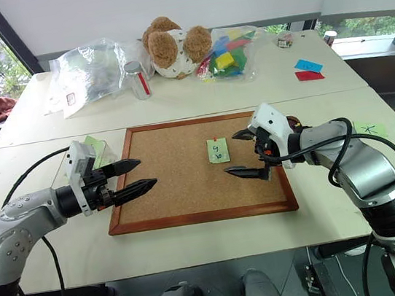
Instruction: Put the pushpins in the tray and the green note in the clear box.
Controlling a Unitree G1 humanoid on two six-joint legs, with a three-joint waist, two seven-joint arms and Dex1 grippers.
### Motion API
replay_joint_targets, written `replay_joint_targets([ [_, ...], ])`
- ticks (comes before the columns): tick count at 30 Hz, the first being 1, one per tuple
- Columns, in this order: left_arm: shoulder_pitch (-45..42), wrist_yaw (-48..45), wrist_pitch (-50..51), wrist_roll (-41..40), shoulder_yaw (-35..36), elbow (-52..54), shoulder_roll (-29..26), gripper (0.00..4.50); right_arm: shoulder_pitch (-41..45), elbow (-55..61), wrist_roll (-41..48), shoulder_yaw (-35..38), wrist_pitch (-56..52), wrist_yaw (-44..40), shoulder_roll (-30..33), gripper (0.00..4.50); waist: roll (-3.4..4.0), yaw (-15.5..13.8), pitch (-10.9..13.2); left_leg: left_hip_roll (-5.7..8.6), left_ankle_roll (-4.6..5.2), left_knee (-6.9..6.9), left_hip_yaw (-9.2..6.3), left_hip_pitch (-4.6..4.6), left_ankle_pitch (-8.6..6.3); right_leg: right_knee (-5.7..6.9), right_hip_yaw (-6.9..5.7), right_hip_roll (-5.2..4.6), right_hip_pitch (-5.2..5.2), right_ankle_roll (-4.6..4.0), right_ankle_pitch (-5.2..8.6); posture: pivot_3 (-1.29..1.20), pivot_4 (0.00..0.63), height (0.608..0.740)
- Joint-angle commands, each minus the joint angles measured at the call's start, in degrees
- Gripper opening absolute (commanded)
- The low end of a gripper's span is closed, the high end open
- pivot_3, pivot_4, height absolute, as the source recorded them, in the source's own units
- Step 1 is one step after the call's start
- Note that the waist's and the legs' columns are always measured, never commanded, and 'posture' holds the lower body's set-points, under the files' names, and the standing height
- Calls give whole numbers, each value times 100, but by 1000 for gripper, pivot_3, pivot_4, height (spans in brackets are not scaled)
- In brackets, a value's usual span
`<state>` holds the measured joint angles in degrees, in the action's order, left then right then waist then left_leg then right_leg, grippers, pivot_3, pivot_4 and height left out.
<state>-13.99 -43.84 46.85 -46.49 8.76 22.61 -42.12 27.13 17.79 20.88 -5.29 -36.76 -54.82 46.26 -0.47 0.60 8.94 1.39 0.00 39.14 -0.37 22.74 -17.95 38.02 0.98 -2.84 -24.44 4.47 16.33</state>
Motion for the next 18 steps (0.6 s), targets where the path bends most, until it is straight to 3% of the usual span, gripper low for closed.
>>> replay_joint_targets([
  [1, -56, 2, -61, -72, 188, 51, 14, 4466, 119, 53, -35, 125, 104, -24, 81, 4500, 0, 0, 0, 0, 0, 0, 0, 0, 0, 0, 0, 0, 0, 0, 0, 0, 150, 740],
  [18, -35, 57, -224, 149, 11, -14, 144, 4466, 94, 65, -63, 142, 84, 26, 46, 4500, 0, 0, 0, 0, 0, 0, 0, 0, 0, 0, 0, 0, 0, 0, 0, 0, 150, 740],
])
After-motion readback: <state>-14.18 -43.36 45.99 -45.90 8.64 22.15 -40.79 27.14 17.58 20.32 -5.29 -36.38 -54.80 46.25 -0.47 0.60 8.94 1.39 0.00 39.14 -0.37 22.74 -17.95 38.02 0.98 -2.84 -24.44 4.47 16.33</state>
